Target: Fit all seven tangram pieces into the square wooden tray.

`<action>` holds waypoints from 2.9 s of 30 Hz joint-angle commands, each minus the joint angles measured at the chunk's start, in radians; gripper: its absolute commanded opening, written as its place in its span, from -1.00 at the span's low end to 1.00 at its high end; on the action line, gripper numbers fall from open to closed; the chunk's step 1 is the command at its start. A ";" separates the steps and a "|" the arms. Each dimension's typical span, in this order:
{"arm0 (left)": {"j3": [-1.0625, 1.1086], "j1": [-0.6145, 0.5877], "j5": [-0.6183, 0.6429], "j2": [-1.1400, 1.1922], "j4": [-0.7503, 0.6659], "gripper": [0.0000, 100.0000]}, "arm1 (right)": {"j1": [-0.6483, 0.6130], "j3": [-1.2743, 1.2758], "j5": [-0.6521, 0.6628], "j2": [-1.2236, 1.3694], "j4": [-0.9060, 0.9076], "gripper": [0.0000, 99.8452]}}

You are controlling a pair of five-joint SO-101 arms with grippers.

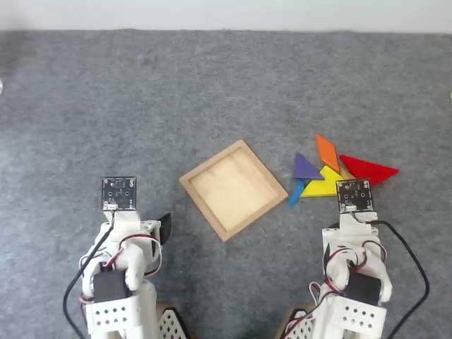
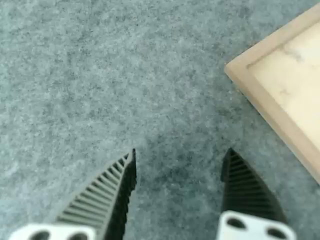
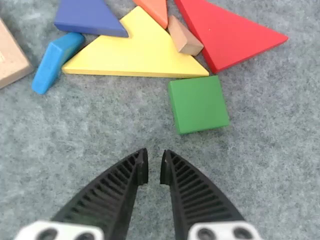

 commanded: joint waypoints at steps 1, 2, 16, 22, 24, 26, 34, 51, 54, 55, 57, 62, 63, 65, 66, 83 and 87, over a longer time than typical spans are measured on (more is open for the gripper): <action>-0.022 -0.002 0.008 -0.021 0.005 -0.46 | 0.007 0.018 -0.005 0.031 0.008 -0.87; -0.022 -0.002 0.008 -0.021 0.005 -0.46 | 0.005 0.018 -0.002 0.030 0.008 -0.87; -0.022 -0.002 0.008 -0.021 0.005 -0.46 | -0.245 0.017 0.000 0.022 0.102 -0.87; -0.022 -0.002 0.008 -0.021 0.005 -0.46 | -0.226 0.003 0.034 0.022 0.090 -0.87; -0.022 -0.002 0.008 -0.021 0.005 -0.46 | -0.174 -0.015 0.155 0.022 0.065 -0.87; -0.022 0.000 0.008 -0.021 0.005 -0.46 | -0.119 -0.055 0.308 0.022 0.022 -0.87; -0.022 -0.002 0.008 -0.021 0.005 -0.46 | 0.067 -0.385 0.390 0.074 0.165 -0.87; -0.022 -0.002 0.008 -0.021 0.005 -0.46 | 0.065 -1.232 0.517 1.408 0.122 -0.62; -0.022 -0.002 0.008 -0.021 0.005 -0.46 | 0.067 -1.257 0.703 1.567 0.071 -0.61; -0.022 -0.002 0.008 -0.021 0.005 -0.46 | 0.068 -1.258 0.749 1.603 0.062 -0.61; -0.022 -0.002 0.008 -0.021 0.005 -0.46 | 0.091 -1.255 0.825 1.652 0.050 -0.61; -0.022 0.000 0.008 -0.021 0.005 -0.46 | 0.148 -1.255 0.927 1.710 -0.033 -0.61; -0.022 -0.002 0.008 -0.021 0.005 -0.46 | 0.150 -1.255 0.947 1.718 -0.039 -0.61; -0.022 -0.002 0.008 -0.021 0.005 -0.46 | 0.150 -1.255 0.979 1.736 -0.048 -0.61; -0.022 -0.002 0.008 -0.021 0.005 -0.46 | 0.150 -1.255 0.994 1.745 -0.059 -0.61; -0.022 -0.002 0.008 -0.021 0.005 -0.46 | 0.111 -1.540 1.209 2.041 -0.084 -0.24; -0.022 -0.002 0.008 -0.021 0.005 -0.46 | 0.113 -1.590 1.290 2.120 -0.051 -0.24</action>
